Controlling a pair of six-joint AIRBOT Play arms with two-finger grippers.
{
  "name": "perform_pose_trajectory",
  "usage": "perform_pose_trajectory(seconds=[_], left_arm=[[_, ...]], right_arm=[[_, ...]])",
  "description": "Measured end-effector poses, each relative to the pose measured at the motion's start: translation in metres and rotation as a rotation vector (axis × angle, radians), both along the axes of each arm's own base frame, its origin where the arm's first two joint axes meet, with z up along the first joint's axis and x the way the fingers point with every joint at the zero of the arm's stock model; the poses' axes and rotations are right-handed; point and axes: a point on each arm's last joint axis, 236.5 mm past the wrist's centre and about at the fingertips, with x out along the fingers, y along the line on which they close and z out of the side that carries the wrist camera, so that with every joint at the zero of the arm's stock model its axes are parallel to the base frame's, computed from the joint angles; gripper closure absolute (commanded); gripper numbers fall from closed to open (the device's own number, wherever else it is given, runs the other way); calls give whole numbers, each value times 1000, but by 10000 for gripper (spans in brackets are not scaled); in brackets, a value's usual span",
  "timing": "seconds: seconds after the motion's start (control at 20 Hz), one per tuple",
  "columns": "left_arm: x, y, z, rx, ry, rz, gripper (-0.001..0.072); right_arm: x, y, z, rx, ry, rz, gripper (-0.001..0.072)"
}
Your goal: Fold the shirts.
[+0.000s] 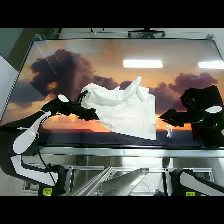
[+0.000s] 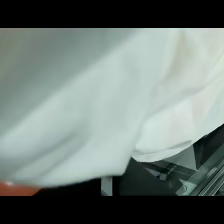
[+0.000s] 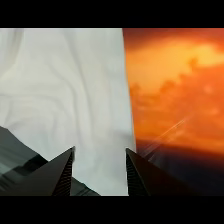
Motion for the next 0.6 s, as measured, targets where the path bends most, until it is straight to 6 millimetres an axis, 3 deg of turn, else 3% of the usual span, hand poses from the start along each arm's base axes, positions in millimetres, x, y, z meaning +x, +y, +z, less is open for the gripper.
perform_pose_trajectory(seconds=[0.4, 0.6], left_arm=[[-1, 1, 9, -28, 35, -53, 694], [-3, 1, 14, -50, 53, -54, 694]], right_arm=[[-35, 18, -37, 23, 157, 39, 339], [-44, 21, -44, 19, 194, 59, 339]])
